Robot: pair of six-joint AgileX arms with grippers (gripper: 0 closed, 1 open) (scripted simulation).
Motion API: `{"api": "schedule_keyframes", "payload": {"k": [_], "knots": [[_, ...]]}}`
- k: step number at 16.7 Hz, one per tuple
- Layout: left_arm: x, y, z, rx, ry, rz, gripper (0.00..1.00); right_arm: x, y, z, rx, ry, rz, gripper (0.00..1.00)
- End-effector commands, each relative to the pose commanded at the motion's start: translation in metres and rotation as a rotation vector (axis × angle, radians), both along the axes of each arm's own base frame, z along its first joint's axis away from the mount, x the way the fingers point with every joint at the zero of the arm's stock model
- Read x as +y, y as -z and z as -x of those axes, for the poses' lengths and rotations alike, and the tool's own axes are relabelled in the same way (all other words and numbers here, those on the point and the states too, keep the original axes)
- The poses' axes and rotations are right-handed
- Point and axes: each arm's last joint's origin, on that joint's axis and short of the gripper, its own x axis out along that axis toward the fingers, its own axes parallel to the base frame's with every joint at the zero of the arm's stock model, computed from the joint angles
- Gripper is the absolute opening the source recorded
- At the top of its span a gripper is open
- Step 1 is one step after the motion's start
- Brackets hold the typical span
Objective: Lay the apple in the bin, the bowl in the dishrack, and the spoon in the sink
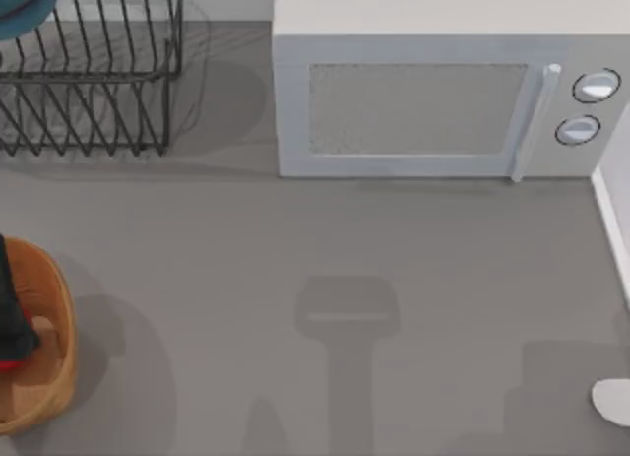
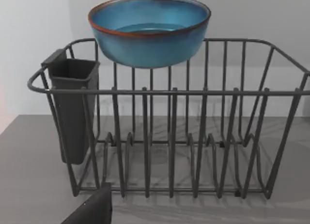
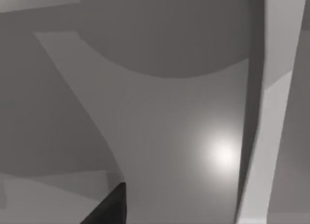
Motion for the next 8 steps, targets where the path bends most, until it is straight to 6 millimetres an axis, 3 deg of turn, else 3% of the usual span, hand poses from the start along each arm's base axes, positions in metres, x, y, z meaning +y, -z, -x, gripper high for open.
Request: {"api": "schedule_keyframes", "payload": {"k": [6, 8], "knots": [[0.0000, 0.0000, 0.0000, 0.000, 0.000, 0.000, 1.00, 0.0000, 0.0000, 0.0000, 0.000, 0.000, 0.000, 0.02], [0.0000, 0.0000, 0.0000, 0.000, 0.000, 0.000, 1.00, 0.0000, 0.0000, 0.0000, 0.000, 0.000, 0.000, 0.00]]}}
